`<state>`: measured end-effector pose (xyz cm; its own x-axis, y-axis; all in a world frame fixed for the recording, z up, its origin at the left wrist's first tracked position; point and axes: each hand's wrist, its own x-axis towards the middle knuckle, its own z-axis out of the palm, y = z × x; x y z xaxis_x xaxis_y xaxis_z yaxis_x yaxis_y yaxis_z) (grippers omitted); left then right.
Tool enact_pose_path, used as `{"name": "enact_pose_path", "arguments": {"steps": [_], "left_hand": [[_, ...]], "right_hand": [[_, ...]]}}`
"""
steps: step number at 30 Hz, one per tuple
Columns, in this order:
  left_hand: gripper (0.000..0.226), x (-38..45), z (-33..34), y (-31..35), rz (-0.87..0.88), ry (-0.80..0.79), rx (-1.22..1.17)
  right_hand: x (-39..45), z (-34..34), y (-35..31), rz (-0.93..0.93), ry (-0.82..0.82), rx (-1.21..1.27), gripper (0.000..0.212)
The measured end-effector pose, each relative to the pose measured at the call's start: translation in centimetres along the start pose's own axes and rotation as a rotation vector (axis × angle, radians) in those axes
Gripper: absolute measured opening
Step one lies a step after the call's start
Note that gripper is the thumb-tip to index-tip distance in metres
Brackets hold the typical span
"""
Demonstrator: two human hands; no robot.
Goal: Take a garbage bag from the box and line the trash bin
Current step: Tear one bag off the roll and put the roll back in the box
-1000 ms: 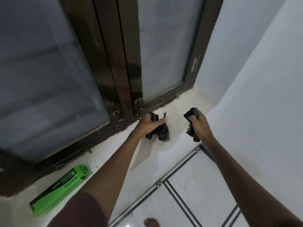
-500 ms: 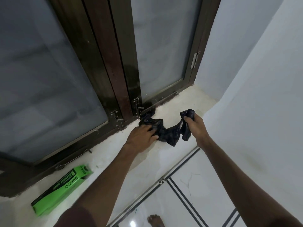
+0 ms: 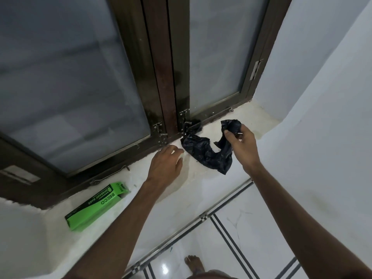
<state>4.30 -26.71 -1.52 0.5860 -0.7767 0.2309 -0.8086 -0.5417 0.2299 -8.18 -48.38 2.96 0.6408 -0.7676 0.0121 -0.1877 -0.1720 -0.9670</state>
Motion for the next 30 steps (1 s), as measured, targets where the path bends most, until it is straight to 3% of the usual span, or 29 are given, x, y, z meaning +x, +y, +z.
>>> {"name": "enact_pose_path", "arguments": {"steps": [8,13,15,19,22,26,30], "left_hand": [[0.026,-4.9,-2.1,-2.5,-0.128,0.016,0.028],[0.03,-8.0,-3.4,-4.6,-0.34,0.07,0.123],[0.042,-9.5,-3.8,-6.1,-0.455,0.049,0.196],[0.079,-12.8,-4.7,-8.2,-0.632,-0.144,0.245],[0.079,-14.4,-4.9,-8.7,-0.637,-0.235,0.213],[0.053,-15.3,-5.5,-8.3,-0.577,-0.177,0.124],[0.051,-15.9,-6.0,-7.9,-0.511,-0.141,0.041]], "right_hand": [[-2.1,2.3,-0.8,0.041,0.006,0.04,0.016],[-4.6,5.5,-1.9,-0.009,-0.082,0.082,0.015],[-5.7,7.4,-2.0,-0.004,-0.153,0.126,0.019],[-7.9,11.2,-1.6,0.044,-0.264,0.199,0.018],[-8.9,13.4,-1.0,0.089,-0.348,0.22,0.022],[-9.8,15.5,-0.9,0.154,-0.409,0.265,0.026],[-10.5,16.7,-1.3,0.194,-0.432,0.337,0.031]]}}
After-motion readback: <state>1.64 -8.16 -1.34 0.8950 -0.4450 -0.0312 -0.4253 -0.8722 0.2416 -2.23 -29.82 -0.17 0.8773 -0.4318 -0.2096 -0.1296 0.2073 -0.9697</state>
